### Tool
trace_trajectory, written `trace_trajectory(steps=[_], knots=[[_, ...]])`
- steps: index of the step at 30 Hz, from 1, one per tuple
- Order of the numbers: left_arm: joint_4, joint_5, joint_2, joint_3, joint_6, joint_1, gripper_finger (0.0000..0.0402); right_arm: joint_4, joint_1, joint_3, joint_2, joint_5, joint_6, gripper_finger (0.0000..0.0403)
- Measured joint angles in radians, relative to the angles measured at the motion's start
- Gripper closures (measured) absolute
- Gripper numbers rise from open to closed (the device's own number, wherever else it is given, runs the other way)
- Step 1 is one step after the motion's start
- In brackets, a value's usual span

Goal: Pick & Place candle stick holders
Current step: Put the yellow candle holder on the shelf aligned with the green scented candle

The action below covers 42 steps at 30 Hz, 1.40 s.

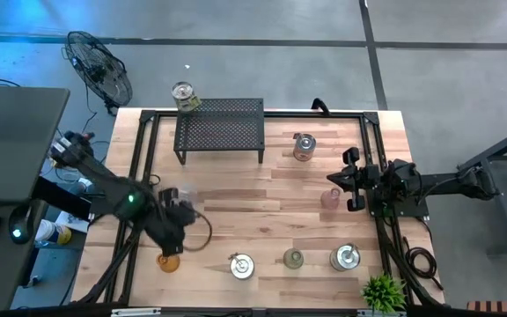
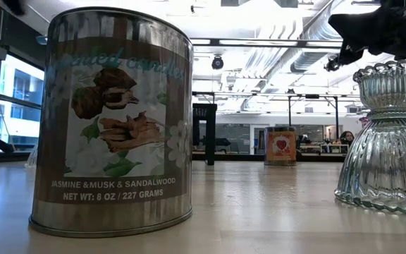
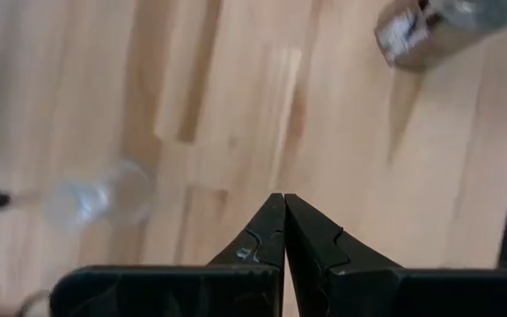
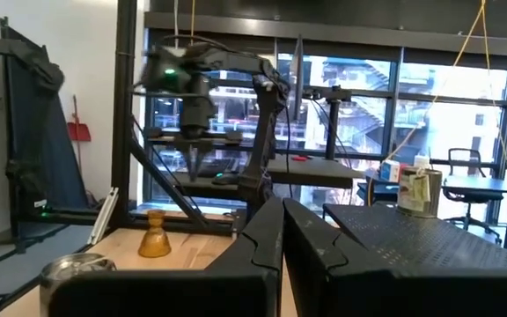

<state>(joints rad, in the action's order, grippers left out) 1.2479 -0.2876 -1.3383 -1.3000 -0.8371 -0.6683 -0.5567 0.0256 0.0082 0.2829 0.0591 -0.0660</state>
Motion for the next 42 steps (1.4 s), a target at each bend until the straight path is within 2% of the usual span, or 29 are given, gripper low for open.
trace_trajectory(steps=[4, 8, 13, 16, 24, 27, 35, 42], knots=[[0.050, 0.058, -0.107, -0.104, -0.162, -0.077, 0.0401, -0.015, 0.000, 0.000, 0.000, 0.000, -0.032, 0.0402], [0.072, 0.091, -0.175, -0.191, -0.426, -0.157, 0.0401, -0.036, 0.000, 0.000, 0.000, -0.004, -0.066, 0.0402], [0.085, 0.192, -0.239, -0.215, -0.787, -0.228, 0.0399, -0.049, 0.000, 0.000, 0.000, -0.004, -0.071, 0.0402], [0.090, 0.214, -0.287, -0.214, -0.896, -0.260, 0.0381, -0.051, 0.000, 0.002, 0.000, -0.004, -0.073, 0.0402], [0.094, 0.198, -0.364, -0.214, -0.982, -0.266, 0.0279, -0.052, 0.000, 0.004, 0.000, 0.003, -0.068, 0.0402], [0.135, 0.235, -0.386, -0.214, -1.023, -0.254, 0.0256, -0.052, 0.000, 0.006, 0.000, 0.004, -0.054, 0.0402], [0.184, 0.263, -0.403, -0.186, -1.079, -0.255, 0.0251, -0.040, 0.000, 0.007, 0.000, 0.005, -0.019, 0.0402], [0.103, 0.290, -0.403, -0.116, -1.072, -0.255, 0.0251, -0.038, 0.000, 0.008, 0.000, 0.030, 0.006, 0.0402]])
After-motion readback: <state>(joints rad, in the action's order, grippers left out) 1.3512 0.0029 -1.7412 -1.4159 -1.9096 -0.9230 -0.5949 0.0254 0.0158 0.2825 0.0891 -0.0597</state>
